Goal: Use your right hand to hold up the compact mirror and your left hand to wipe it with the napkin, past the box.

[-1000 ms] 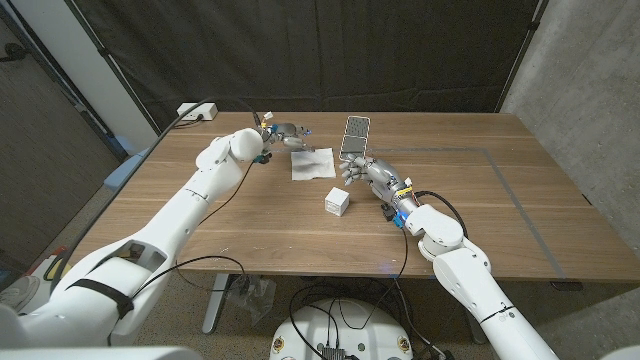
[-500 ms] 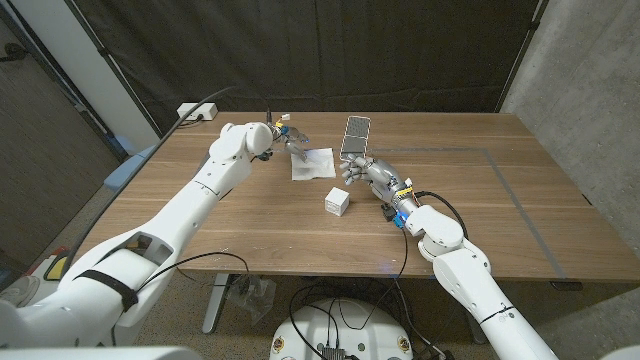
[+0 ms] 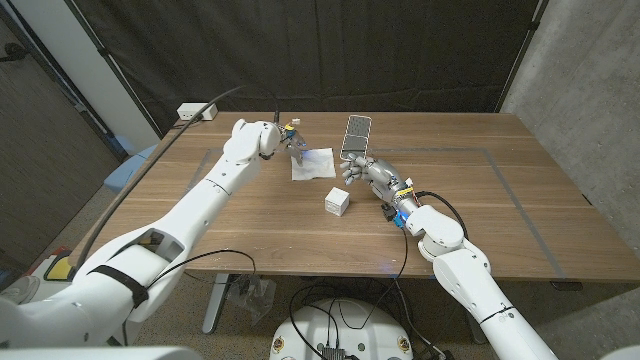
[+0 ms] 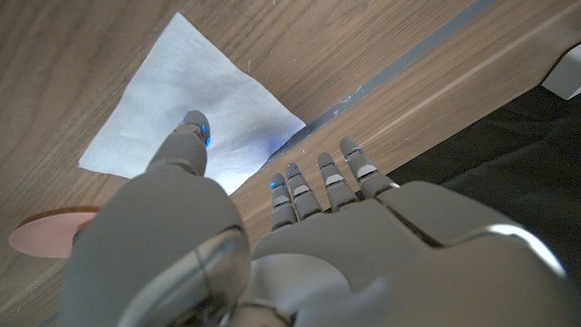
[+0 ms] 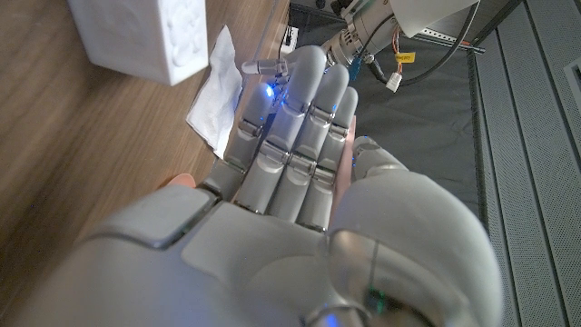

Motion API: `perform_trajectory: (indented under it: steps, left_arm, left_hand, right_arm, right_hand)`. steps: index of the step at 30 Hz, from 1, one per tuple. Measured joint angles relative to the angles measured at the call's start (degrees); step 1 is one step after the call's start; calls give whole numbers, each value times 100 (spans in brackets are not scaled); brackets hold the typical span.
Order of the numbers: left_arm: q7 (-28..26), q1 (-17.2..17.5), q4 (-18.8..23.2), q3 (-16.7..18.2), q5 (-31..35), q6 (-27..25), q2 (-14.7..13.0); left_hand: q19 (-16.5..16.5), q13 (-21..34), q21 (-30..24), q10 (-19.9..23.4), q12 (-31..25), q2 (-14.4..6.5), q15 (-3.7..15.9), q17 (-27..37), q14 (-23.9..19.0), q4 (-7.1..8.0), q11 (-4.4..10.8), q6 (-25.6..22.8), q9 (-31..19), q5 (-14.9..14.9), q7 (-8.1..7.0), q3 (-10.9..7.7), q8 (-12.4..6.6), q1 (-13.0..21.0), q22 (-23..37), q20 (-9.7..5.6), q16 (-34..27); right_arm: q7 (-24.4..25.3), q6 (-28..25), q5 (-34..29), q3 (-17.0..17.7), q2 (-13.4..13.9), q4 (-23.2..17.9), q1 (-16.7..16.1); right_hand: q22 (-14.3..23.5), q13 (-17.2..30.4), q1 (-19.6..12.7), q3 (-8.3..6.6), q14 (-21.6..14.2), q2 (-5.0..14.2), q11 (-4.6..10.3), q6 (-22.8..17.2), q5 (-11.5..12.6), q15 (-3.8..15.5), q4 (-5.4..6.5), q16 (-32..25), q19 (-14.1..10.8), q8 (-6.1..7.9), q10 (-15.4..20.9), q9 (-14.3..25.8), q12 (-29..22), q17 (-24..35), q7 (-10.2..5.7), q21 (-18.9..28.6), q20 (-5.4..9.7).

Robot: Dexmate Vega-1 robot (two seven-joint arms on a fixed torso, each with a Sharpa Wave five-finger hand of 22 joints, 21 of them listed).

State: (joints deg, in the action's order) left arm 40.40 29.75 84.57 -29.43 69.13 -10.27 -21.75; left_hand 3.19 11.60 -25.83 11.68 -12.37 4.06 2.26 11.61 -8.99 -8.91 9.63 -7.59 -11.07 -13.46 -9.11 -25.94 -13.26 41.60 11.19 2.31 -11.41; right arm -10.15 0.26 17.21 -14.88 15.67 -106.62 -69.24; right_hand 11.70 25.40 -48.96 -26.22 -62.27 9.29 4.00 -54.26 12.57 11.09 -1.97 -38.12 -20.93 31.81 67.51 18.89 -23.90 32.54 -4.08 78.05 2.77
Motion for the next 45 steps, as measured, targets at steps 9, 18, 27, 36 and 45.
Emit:
perform_trajectory:
  steps: [9, 18, 27, 36, 45]
  left_arm:
    - [-127, 13, -147, -65, 395, 130, 126]
    - [-287, 51, -292, -122, 699, 198, 205]
    - [-605, 146, -388, -139, 898, 250, 235]
    - [-1200, 288, -453, -148, 1057, 273, 239]
    - [-1864, 403, -571, -130, 1122, 273, 241]
  left_hand:
    - [58, 0, 0, 82, 0, -1, -21, 0, -104, 47, 20, -115, 0, 0, -30, 48, 0, 0, 0, -58, -70]
    - [120, -1, 0, 204, -37, 46, -1, 0, -207, 71, 80, -165, 0, 0, -41, 71, 0, 47, 1, -119, -72]
    - [544, -1, -160, 483, -82, -11, 1, 10, -629, 94, 116, -383, 1, 0, -44, 95, -79, 161, 11, -351, -215]
    - [1528, -16, -783, 2130, -340, -425, 50, 140, -2272, 125, 140, -2326, 30, 90, -53, -2, -682, 770, 95, -476, -629]
    - [2026, 23, -1412, 3788, -564, -711, 291, 446, -3857, 64, 135, -4060, 71, 203, 39, -101, -1167, 1285, 162, -488, -1034]
  right_arm:
    - [14, 23, 6, 7, -6, 8, -1]
    - [25, 23, 20, 14, -9, 8, -5]
    - [25, 11, 32, 16, -10, 10, 2]
    - [9, -16, 38, 17, -11, 30, 36]
    - [-3, -51, 38, 16, -15, 61, 77]
  right_hand:
    - [-26, 29, -31, 16, -21, -29, -20, 0, 0, 4, 16, 22, 0, -2, 20, 0, 48, 5, 0, 34, 0]
    - [-53, 29, -55, 16, -53, -20, -20, -22, -1, -1, 17, 44, 23, -3, 20, 1, 48, 27, 21, 45, -23]
    - [-79, 55, -61, 40, -53, -15, -20, -22, -1, -2, 40, 44, 32, -3, 20, 1, 88, 26, 21, 87, -33]
    - [-79, 55, -84, 40, -83, -37, -20, -58, -4, 5, 40, 85, 31, -4, 20, 1, 89, 26, 21, 87, -33]
    - [-105, 55, -152, 64, -112, -45, -39, -61, -5, 15, 64, 107, 31, -20, 40, -17, 88, 42, 19, 121, -33]
